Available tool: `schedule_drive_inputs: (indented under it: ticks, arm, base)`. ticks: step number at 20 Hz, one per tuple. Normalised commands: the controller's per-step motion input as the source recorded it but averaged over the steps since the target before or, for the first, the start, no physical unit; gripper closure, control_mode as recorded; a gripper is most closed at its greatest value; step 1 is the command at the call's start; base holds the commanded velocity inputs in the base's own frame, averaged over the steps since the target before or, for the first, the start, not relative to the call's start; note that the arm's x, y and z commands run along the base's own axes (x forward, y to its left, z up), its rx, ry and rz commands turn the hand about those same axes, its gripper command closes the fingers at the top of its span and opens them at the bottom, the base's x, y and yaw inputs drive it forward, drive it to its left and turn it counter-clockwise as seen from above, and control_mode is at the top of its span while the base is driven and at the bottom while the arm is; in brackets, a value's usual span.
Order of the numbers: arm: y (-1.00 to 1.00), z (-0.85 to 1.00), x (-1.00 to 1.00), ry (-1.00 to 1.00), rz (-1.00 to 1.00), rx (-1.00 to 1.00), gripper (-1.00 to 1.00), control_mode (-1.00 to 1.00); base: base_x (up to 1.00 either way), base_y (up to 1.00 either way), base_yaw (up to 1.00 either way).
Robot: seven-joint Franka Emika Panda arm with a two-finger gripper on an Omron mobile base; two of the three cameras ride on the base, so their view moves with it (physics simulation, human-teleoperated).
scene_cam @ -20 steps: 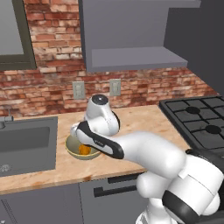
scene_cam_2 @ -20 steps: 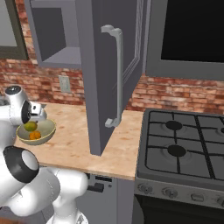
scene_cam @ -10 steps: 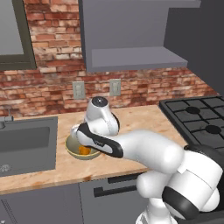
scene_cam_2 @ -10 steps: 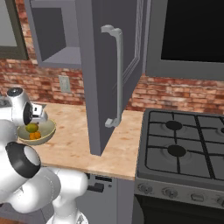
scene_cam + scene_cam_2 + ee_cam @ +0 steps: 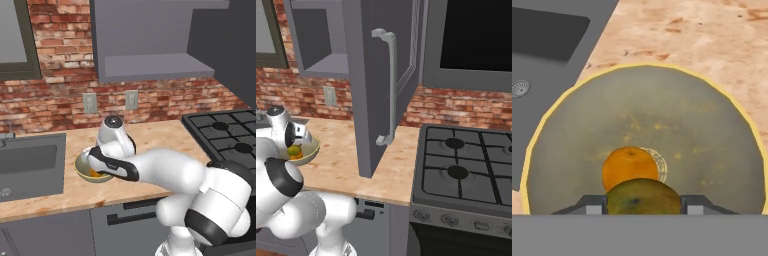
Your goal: Pick the oranges from the cabinet and place them in one bowl. Pick the corn from the sink and place it in the other bowl.
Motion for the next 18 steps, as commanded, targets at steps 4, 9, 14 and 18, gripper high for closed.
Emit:
schedule_drive_inputs:
  ticks: [4, 9, 14, 18]
  arm:
    - [0.0, -0.17, 0.14, 0.0, 0.0, 0.0, 1.0, -1.0]
    - [0.0, -0.02, 0.23, 0.0, 0.0, 0.0, 1.0, -1.0]
    - [0.01, 0.0, 0.25, 0.0, 0.0, 0.0, 1.0, -1.0]
    - [0.01, -0.08, 0.17, 0.0, 0.0, 0.0, 1.0, -1.0]
  base:
    - [0.0, 0.0, 0.0]
    - [0.0, 0.0, 0.0]
    - [0.0, 0.0, 0.0]
    - [0.0, 0.0, 0.0]
